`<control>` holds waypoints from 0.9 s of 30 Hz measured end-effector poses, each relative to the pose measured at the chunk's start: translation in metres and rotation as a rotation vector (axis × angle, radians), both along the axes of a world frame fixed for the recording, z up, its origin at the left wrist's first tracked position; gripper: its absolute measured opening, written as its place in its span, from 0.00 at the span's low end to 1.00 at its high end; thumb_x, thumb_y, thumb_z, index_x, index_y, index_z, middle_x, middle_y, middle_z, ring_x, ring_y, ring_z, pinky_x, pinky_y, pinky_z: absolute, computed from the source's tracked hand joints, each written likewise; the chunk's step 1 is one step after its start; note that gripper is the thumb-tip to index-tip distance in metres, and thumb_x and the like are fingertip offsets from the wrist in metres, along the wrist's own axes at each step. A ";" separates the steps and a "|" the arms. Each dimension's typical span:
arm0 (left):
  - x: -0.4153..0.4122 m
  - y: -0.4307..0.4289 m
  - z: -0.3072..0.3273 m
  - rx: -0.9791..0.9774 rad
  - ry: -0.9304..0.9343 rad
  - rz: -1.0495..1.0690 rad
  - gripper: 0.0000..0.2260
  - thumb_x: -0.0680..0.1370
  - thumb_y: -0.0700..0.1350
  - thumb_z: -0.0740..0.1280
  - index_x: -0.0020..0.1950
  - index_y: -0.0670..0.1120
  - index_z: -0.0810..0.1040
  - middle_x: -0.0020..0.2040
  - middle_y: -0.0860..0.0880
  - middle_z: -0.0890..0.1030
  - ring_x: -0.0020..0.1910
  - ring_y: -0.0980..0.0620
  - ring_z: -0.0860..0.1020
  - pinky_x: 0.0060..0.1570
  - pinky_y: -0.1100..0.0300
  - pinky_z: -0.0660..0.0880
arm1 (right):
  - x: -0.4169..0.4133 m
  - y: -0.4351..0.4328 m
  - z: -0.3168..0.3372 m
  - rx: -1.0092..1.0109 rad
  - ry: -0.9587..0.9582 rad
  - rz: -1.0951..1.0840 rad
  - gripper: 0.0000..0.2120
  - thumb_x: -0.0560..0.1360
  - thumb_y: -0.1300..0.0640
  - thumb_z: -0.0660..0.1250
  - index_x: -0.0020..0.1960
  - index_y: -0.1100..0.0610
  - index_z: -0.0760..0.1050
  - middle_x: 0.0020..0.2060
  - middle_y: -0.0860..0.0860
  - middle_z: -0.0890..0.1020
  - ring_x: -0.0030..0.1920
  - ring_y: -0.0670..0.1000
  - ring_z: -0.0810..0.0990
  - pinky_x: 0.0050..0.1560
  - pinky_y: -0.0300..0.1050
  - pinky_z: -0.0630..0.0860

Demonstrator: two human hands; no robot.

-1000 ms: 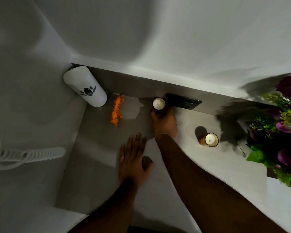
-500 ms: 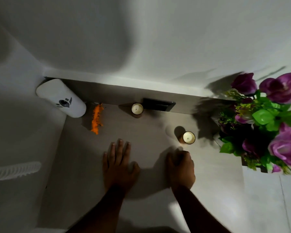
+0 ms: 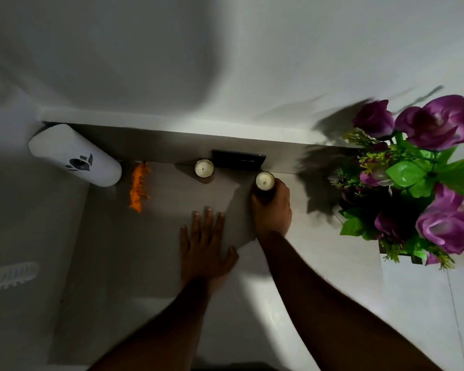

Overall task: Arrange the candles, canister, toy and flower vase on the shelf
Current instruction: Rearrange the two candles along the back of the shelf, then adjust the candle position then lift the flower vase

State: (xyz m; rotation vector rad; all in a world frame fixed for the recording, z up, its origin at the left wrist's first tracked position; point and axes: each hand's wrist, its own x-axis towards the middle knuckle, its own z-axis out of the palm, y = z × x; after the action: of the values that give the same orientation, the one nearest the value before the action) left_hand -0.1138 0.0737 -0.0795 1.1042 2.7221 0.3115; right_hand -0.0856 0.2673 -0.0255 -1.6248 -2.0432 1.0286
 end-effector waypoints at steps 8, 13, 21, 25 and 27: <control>0.001 0.002 0.005 -0.028 -0.057 0.023 0.43 0.77 0.66 0.62 0.89 0.57 0.52 0.90 0.49 0.49 0.89 0.43 0.48 0.84 0.36 0.44 | -0.015 0.016 0.003 -0.022 0.066 -0.084 0.25 0.75 0.52 0.76 0.70 0.53 0.77 0.65 0.56 0.81 0.65 0.61 0.81 0.60 0.52 0.77; 0.001 0.001 0.002 0.020 -0.006 0.016 0.42 0.77 0.66 0.63 0.89 0.56 0.57 0.90 0.48 0.53 0.89 0.42 0.50 0.84 0.35 0.47 | 0.035 -0.001 -0.002 -0.057 0.060 -0.120 0.30 0.71 0.52 0.81 0.70 0.56 0.76 0.64 0.56 0.80 0.66 0.58 0.78 0.69 0.53 0.75; 0.007 0.001 0.014 0.027 0.011 0.039 0.39 0.78 0.62 0.60 0.89 0.54 0.56 0.90 0.48 0.52 0.89 0.42 0.50 0.84 0.33 0.50 | 0.132 -0.002 -0.005 -0.002 -0.139 -0.747 0.50 0.59 0.37 0.84 0.73 0.56 0.68 0.66 0.59 0.75 0.66 0.67 0.75 0.64 0.67 0.74; 0.011 0.004 0.014 -0.049 0.027 0.027 0.39 0.80 0.64 0.59 0.89 0.53 0.56 0.90 0.48 0.52 0.89 0.40 0.48 0.83 0.28 0.46 | 0.124 0.031 -0.004 0.042 0.053 -0.814 0.57 0.58 0.41 0.88 0.78 0.60 0.66 0.69 0.62 0.76 0.69 0.66 0.75 0.66 0.66 0.74; 0.010 0.003 0.012 -0.072 0.040 0.021 0.40 0.79 0.65 0.59 0.89 0.53 0.55 0.90 0.48 0.52 0.89 0.39 0.48 0.83 0.28 0.46 | 0.116 0.040 -0.004 0.048 0.149 -0.823 0.56 0.57 0.46 0.89 0.76 0.64 0.68 0.67 0.64 0.77 0.68 0.67 0.77 0.67 0.64 0.74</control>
State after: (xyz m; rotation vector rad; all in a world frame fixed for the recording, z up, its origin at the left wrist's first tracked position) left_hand -0.1036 0.0763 -0.0677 1.0742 2.7578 0.1955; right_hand 0.0308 0.3074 -0.0299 -2.0042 -1.0925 0.7415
